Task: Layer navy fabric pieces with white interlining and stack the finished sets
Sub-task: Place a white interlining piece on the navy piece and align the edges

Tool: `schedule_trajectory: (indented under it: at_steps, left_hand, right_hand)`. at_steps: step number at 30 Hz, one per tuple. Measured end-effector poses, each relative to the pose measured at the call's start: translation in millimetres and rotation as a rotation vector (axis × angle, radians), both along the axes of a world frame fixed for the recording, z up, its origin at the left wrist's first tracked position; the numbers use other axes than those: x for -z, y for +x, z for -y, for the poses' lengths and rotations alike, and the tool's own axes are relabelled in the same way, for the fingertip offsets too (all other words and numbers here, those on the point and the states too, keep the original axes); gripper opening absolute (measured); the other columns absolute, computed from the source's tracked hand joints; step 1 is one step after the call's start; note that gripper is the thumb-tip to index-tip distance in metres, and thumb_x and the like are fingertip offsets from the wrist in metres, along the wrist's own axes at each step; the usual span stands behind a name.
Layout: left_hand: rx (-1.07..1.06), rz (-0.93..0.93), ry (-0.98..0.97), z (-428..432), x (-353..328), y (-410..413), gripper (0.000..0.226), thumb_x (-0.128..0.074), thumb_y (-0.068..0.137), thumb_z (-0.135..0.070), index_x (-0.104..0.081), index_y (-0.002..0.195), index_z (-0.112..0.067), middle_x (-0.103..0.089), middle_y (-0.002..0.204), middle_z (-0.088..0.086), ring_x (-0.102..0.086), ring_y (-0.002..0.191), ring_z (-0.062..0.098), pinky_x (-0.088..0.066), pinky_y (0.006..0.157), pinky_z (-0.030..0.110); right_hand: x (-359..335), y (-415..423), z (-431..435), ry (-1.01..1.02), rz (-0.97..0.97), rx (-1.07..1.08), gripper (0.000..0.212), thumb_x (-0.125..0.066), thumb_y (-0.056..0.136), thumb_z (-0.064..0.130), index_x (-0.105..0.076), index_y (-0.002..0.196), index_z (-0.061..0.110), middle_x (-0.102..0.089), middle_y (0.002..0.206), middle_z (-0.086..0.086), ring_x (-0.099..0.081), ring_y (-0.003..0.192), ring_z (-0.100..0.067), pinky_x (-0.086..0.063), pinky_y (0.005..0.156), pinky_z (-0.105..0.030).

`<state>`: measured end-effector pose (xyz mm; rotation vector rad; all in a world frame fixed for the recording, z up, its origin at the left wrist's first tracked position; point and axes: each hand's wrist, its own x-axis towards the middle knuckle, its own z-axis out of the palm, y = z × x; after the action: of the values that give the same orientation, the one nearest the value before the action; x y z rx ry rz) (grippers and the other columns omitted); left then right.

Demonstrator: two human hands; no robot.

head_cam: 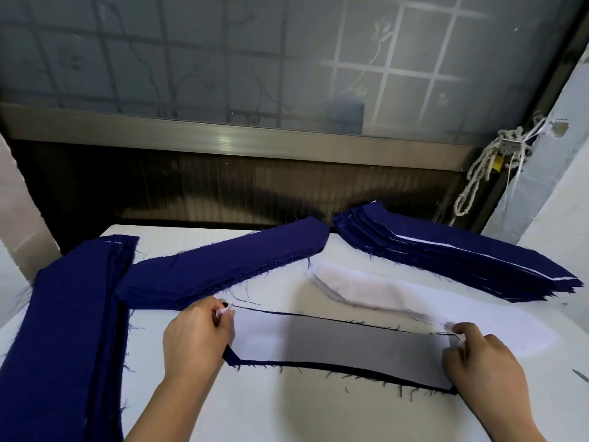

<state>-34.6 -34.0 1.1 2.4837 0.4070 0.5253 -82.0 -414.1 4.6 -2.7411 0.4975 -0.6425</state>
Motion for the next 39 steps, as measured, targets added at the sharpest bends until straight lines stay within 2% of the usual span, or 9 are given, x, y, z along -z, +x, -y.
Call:
schedule_trajectory:
  at_steps: [6, 13, 16, 18, 21, 24, 29, 34, 39]
  left_hand:
    - [-0.016, 0.008, -0.034, 1, -1, -2, 0.015, -0.061, 0.089, -0.023, -0.058, 0.075, -0.026, -0.057, 0.06, -0.01, -0.049, 0.056, 0.006, -0.031, 0.047, 0.025]
    - [-0.011, 0.039, -0.106, 0, -1, -3, 0.013, -0.063, 0.087, -0.018, -0.063, 0.082, -0.029, -0.065, 0.07, -0.013, -0.055, 0.062, 0.006, -0.04, 0.051, 0.025]
    - [-0.006, 0.03, -0.091, 1, -1, -4, 0.009, -0.063, 0.088, -0.018, -0.065, 0.088, -0.027, -0.064, 0.074, -0.015, -0.056, 0.064, 0.009, -0.04, 0.053, 0.027]
    - [0.0, 0.05, -0.071, 0, -1, -4, 0.012, -0.065, 0.088, -0.014, -0.067, 0.097, -0.021, -0.061, 0.087, -0.011, -0.057, 0.075, 0.017, -0.041, 0.059, 0.031]
    - [0.014, 0.076, -0.026, 0, 0, -5, 0.022, -0.068, 0.085, -0.007, -0.068, 0.105, -0.013, -0.054, 0.098, 0.0, -0.05, 0.09, 0.023, -0.041, 0.069, 0.036]
    - [0.049, 0.115, -0.002, 0, 0, -5, 0.02, -0.068, 0.084, -0.003, -0.069, 0.102, -0.011, -0.056, 0.095, 0.001, -0.049, 0.087, 0.023, -0.04, 0.067, 0.035]
    - [0.188, 0.122, 0.0, 3, 1, -2, 0.01, -0.062, 0.089, -0.015, -0.067, 0.096, -0.021, -0.062, 0.084, -0.011, -0.056, 0.075, 0.014, -0.042, 0.06, 0.03]
    - [0.263, 0.097, 0.132, 6, 5, 3, 0.007, -0.057, 0.091, -0.022, -0.063, 0.089, -0.021, -0.068, 0.09, -0.011, -0.06, 0.076, 0.016, -0.05, 0.064, 0.033]
    - [0.279, 0.104, 0.189, 6, 8, 4, 0.009, -0.058, 0.091, -0.022, -0.064, 0.086, -0.018, -0.065, 0.083, -0.008, -0.058, 0.07, 0.018, -0.047, 0.059, 0.034]
  right_hand:
    - [2, 1, 0, 0.03, -0.006, 0.054, 0.035, -0.065, 0.071, 0.008, -0.064, 0.106, 0.015, -0.052, 0.065, -0.005, -0.05, 0.077, -0.031, -0.044, 0.061, -0.035]
    - [1, 1, 0, 0.018, 0.035, 0.042, 0.036, -0.069, 0.066, 0.003, -0.066, 0.101, 0.01, -0.041, 0.059, 0.004, -0.049, 0.068, -0.034, -0.043, 0.057, -0.035]
    - [4, 3, 4, 0.004, 0.036, 0.061, 0.035, -0.069, 0.067, 0.003, -0.066, 0.102, 0.006, -0.048, 0.061, -0.002, -0.05, 0.072, -0.035, -0.042, 0.059, -0.036]
    - [6, 5, 8, 0.002, 0.032, 0.087, 0.035, -0.068, 0.068, 0.004, -0.065, 0.103, 0.004, -0.06, 0.075, -0.011, -0.051, 0.081, -0.036, -0.041, 0.063, -0.037]
    - [9, 8, 12, 0.011, 0.053, 0.126, 0.035, -0.068, 0.068, 0.004, -0.066, 0.103, 0.004, -0.062, 0.092, -0.016, -0.052, 0.087, -0.038, -0.044, 0.069, -0.04]
    - [11, 9, 14, -0.03, 0.076, 0.129, 0.034, -0.071, 0.065, 0.001, -0.067, 0.098, 0.0, -0.061, 0.088, -0.019, -0.053, 0.082, -0.042, -0.044, 0.069, -0.044]
    - [13, 13, 10, -0.192, 0.075, 0.09, 0.032, -0.074, 0.059, -0.002, -0.069, 0.09, -0.001, -0.06, 0.079, -0.019, -0.055, 0.075, -0.042, -0.04, 0.068, -0.044]
    - [1, 47, -9, -0.259, 0.12, -0.088, 0.016, -0.07, 0.075, 0.004, -0.068, 0.091, 0.004, -0.065, 0.083, -0.014, -0.058, 0.077, -0.038, -0.043, 0.07, -0.043]
    - [-14, 113, -54, -0.244, -0.117, -0.284, 0.022, -0.046, 0.096, 0.024, -0.063, 0.104, 0.012, -0.06, 0.097, -0.004, -0.054, 0.089, -0.022, -0.048, 0.079, -0.035]
